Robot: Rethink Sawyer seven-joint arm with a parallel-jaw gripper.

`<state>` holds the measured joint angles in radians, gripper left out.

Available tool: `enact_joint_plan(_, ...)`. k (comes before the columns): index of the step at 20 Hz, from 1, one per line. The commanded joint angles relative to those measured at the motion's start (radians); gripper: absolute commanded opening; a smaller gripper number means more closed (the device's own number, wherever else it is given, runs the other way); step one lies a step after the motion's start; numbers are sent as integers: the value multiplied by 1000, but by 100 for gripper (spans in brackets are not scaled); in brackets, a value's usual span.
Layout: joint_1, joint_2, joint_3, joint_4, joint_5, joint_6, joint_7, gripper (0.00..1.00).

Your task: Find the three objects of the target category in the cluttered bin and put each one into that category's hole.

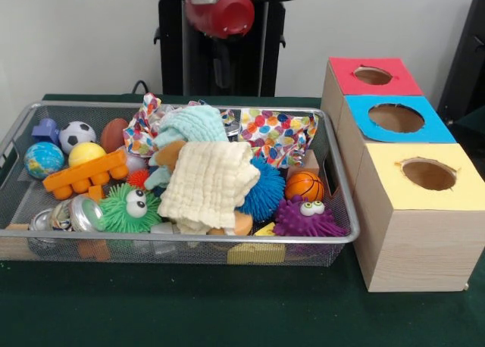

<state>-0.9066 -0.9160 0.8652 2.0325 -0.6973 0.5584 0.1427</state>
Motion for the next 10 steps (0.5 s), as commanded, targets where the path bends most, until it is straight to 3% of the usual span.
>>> enact_joint_plan(1,67,-83,-5,48,51,125,119,0)
enact_joint_plan(6,136,-83,-72,51,63,61,232,0)
enact_joint_plan(10,112,9,-83,-16,78,1,213,0)
